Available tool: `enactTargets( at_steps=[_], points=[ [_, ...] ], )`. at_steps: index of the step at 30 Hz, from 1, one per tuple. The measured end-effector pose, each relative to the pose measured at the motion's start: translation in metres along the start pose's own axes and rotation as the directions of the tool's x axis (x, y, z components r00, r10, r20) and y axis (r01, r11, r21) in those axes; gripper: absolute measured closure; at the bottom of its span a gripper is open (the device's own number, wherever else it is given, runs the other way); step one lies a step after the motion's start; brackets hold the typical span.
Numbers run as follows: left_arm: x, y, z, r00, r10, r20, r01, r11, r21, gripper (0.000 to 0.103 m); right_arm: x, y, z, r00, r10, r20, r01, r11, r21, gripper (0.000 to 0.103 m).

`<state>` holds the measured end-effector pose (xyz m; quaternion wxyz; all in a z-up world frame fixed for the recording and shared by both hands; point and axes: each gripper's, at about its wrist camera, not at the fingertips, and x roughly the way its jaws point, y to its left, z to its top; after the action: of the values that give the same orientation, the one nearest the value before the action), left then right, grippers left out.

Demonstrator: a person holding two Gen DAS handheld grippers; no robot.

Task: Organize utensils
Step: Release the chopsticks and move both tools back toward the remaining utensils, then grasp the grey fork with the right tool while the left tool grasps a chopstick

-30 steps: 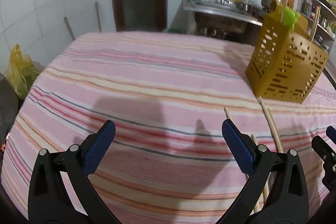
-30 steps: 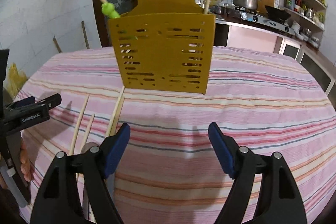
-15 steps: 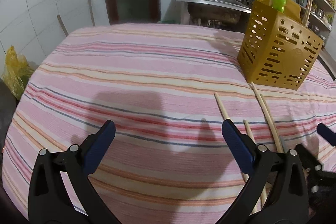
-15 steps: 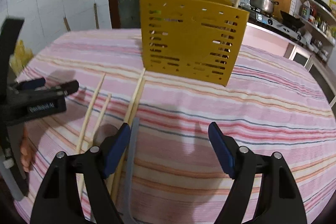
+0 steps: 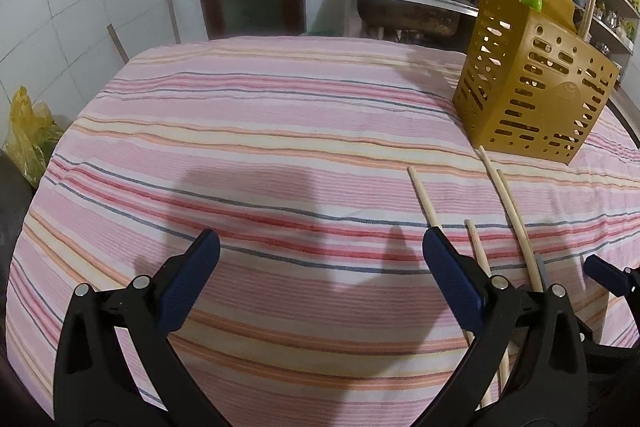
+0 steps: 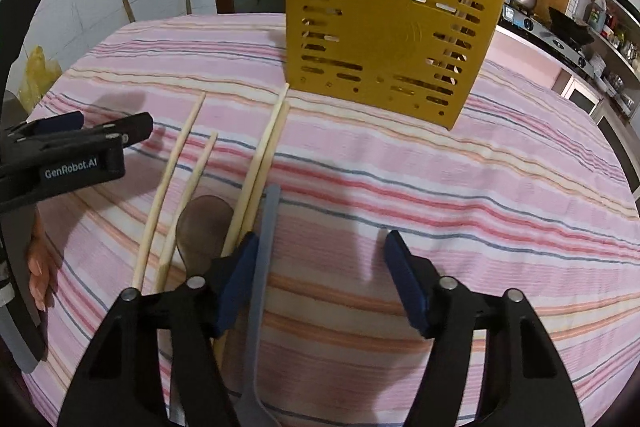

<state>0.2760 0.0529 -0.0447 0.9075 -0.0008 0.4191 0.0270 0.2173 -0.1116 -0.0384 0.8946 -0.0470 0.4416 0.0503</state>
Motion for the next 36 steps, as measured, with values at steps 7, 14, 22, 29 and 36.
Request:
enactTargets(
  at_steps=[7, 14, 22, 29, 36],
  points=[
    [0.005, -0.009, 0.001, 1.0, -0.001, -0.026, 0.002, 1.0, 0.016, 0.005, 0.007, 0.003, 0.01, 1.0, 0.018, 0.002, -0.019, 0.999, 0.027, 0.081],
    [0.008, -0.019, 0.005, 0.998, -0.041, -0.048, 0.04, 0.999, -0.014, 0.005, 0.001, -0.004, 0.01, 1.0, 0.022, 0.012, -0.023, 0.998, 0.05, 0.096],
    [0.025, -0.039, 0.008, 0.993, -0.024, -0.116, 0.022, 1.0, -0.015, 0.012, 0.002, -0.044, 0.01, 1.0, -0.026, 0.009, 0.025, 0.991, 0.13, 0.096],
    [0.028, -0.05, 0.014, 0.993, 0.023, -0.114, -0.025, 0.999, -0.022, 0.033, 0.006, -0.046, 0.011, 1.0, -0.018, 0.011, 0.017, 0.99, 0.141, 0.096],
    [0.024, -0.064, 0.012, 0.997, 0.001, -0.083, 0.002, 1.0, 0.031, 0.064, 0.005, -0.049, 0.009, 1.0, -0.02, 0.015, 0.017, 0.989, 0.149, 0.096]
  ],
)
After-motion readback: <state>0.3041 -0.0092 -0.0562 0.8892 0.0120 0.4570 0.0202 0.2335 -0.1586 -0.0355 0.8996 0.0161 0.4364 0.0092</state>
